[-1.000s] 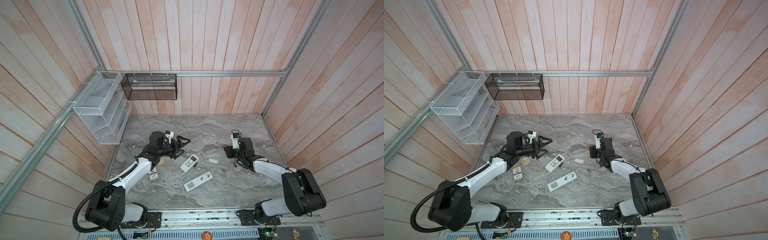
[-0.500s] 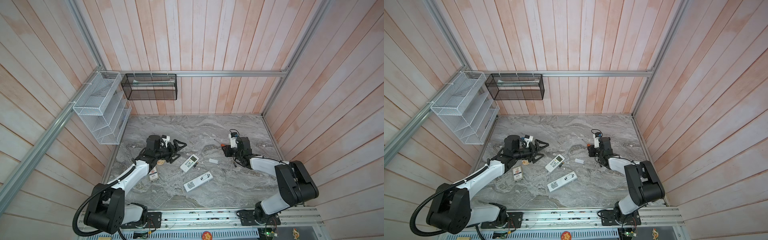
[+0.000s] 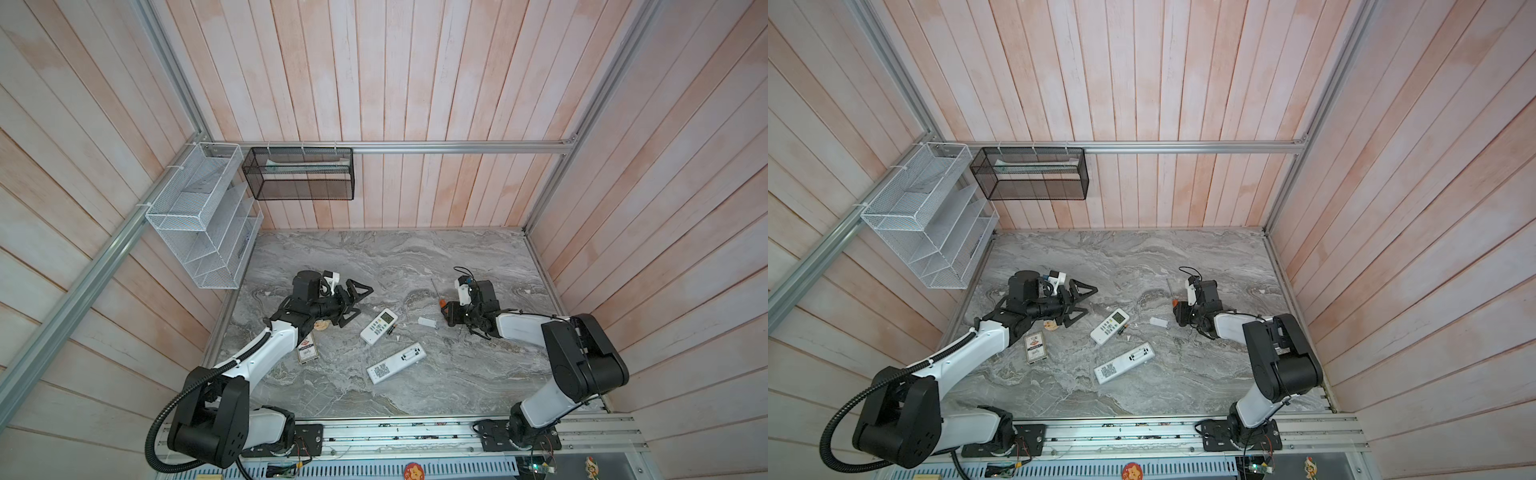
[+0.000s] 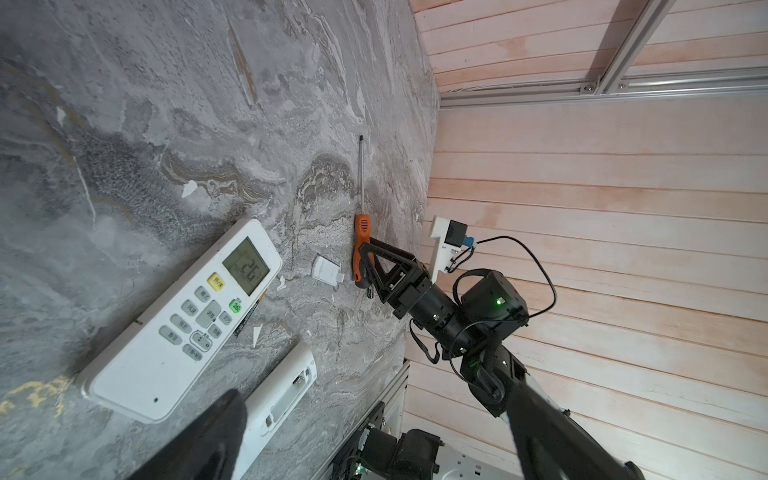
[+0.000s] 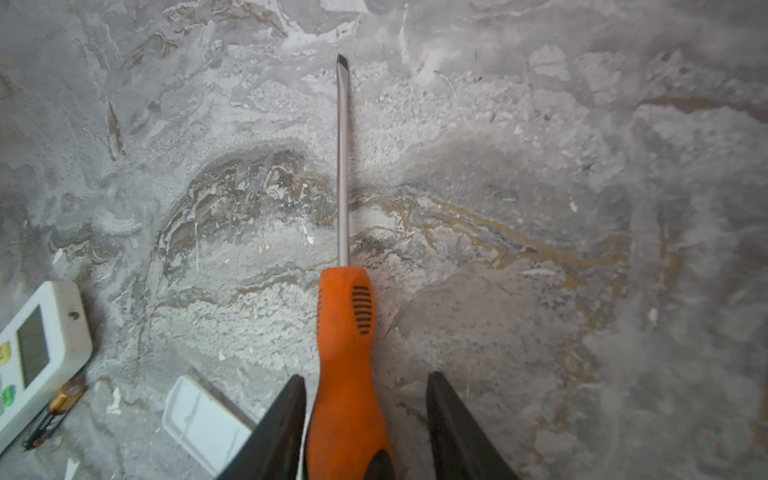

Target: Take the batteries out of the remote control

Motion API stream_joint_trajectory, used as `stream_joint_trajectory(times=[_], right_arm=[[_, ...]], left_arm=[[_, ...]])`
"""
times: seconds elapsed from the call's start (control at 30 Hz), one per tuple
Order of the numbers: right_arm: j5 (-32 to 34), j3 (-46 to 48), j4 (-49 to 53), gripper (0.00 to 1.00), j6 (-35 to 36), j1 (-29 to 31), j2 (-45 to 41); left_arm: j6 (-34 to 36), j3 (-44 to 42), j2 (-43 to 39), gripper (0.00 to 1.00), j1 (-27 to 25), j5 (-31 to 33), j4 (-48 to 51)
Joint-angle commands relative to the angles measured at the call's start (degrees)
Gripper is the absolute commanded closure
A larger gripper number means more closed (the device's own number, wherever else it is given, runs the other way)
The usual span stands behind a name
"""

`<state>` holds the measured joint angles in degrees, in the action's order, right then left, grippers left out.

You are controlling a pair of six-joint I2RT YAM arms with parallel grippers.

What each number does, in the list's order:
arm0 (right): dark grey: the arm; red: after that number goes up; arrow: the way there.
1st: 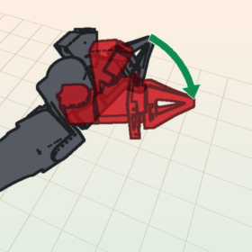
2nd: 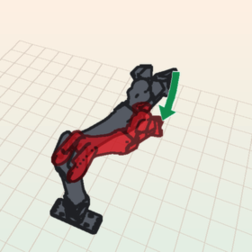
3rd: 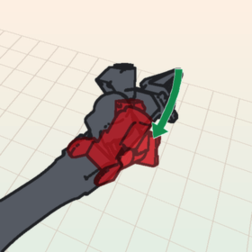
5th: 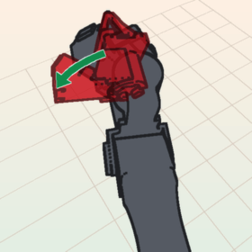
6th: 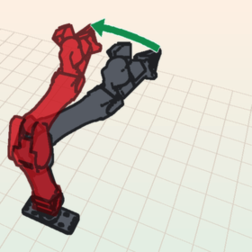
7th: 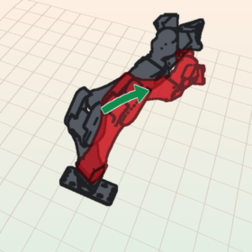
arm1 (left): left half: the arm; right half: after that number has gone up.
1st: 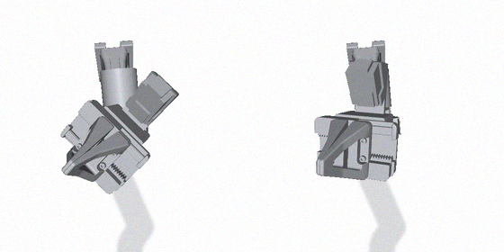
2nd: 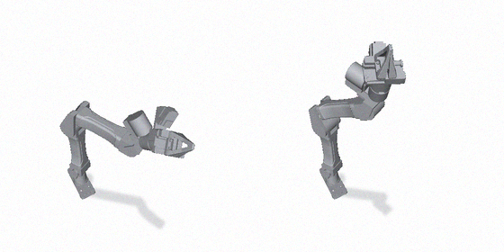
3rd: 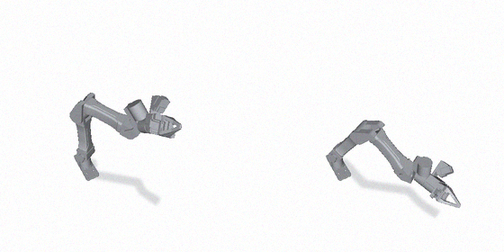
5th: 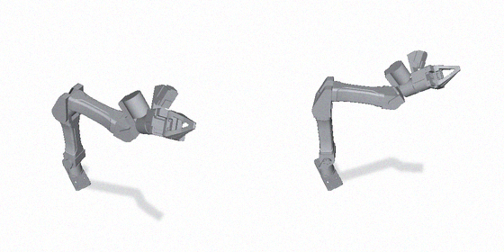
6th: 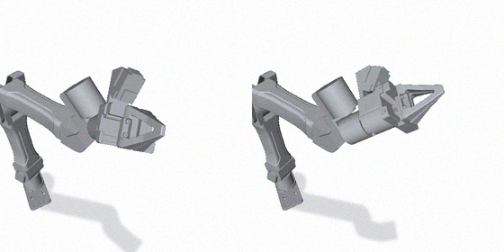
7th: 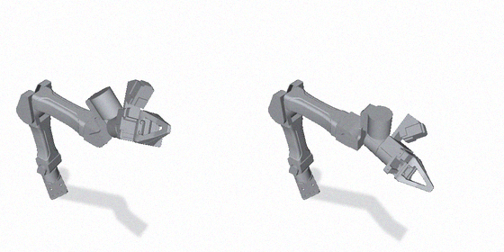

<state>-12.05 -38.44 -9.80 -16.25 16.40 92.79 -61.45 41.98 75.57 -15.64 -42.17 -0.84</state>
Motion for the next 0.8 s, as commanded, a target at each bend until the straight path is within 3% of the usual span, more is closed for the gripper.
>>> stream_joint_trajectory(times=[0.0, 0.07, 0.1, 0.13, 0.17, 0.27, 0.4, 0.43, 0.5, 0.63, 0.77], right_arm=[[0.75, -1.31, 4.77, 0.42, 0.23, -0.07, -1.57], [1.5, -2.7, 6.4, 0.32, 0.75, -0.07, -3.93], [1.79, -3.22, 6.68, 0.21, 1.1, -0.05, -5.77], [2.06, -3.84, 6.65, 0.04, 1.24, -0.08, -8.16], [2.39, -4.4, 6.49, 0.02, 1.35, -0.1, -10.43], [3.18, -5.61, 4.08, 0.02, -0.37, 0.03, -18.57], [6.62, -4.97, 0.75, 0.02, -15.44, -1.48, -26.04], [3.63, -5.16, 0.18, 0.02, -17.79, -2.75, -26.67], [-7.25, -6.24, -2.54, 0.02, -17.39, -5.11, -26.64], [-13.71, -16.17, 8.95, 0.02, -11.61, -5.13, -24.36], [-15.37, -18.53, 12.93, 0.02, -9.98, -5.15, -25.47]], left_arm=[[1.69, -0.74, -0.34, 0.0, 0.29, 0.25, 0.29], [3.19, 0.08, 0.01, 0.0, 0.26, 0.46, 1.61], [4.56, 0.92, 0.43, 0.0, 0.32, 0.79, 3.05], [6.45, 1.98, 0.69, 0.0, 0.3, 1.31, 5.21], [8.16, 3.04, 0.92, 0.0, 0.26, 1.8, 6.92], [13.66, 5.98, 1.6, 0.0, 0.26, 3.67, 12.47], [23.92, 10.95, 3.37, 0.0, -0.74, 7.16, 22.04], [27.76, 13.14, 4.31, 0.0, -1.81, 9.31, 25.85], [34.87, 18.33, 6.97, 0.0, -4.58, 14.76, 34.17], [43.47, 25.0, 12.62, 0.0, -9.23, 24.7, 44.66], [50.15, 29.22, 16.52, 0.0, -13.49, 33.76, 50.28]])
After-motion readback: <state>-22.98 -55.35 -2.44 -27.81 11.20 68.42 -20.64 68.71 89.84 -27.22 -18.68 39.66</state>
